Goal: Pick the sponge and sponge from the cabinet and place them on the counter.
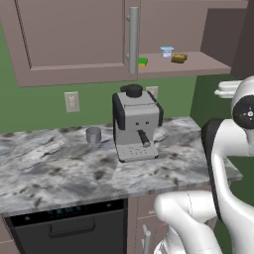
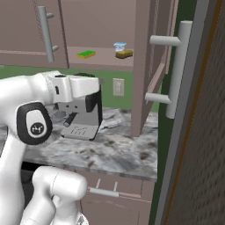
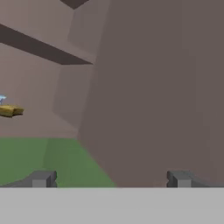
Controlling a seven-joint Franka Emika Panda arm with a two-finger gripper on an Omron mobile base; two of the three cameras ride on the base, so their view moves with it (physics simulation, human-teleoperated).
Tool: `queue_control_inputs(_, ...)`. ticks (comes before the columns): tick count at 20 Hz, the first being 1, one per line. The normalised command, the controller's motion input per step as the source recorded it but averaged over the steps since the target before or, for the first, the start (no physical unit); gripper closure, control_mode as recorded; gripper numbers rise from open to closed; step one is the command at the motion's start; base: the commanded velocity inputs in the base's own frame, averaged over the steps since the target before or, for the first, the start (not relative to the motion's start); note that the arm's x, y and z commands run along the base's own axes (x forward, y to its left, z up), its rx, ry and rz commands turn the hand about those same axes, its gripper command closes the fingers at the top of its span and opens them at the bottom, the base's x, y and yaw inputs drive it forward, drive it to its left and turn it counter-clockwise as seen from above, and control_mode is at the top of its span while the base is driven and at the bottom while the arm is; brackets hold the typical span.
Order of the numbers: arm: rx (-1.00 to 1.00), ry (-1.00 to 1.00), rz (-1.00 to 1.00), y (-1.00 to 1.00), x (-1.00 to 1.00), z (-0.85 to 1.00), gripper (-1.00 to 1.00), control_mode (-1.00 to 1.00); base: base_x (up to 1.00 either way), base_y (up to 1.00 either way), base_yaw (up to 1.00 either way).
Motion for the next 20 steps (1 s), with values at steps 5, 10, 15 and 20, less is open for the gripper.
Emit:
queue_control_inputs(5,0.0,0.02,0.18,0.45,-0.19,0.01,-1.0,-1.0,0.0,0.0,0.0)
queue_control_inputs(10,0.02,0.03,0.16,0.38,-0.12,0.04,-1.0,-1.0,0.0,0.0,0.0)
queue_control_inputs(15,0.06,0.02,0.14,0.29,-0.05,0.03,-1.0,-1.0,0.0,0.0,0.0)
queue_control_inputs(20,0.1,0.02,0.13,0.29,-0.01,0.01,-1.0,-1.0,0.0,0.0,0.0)
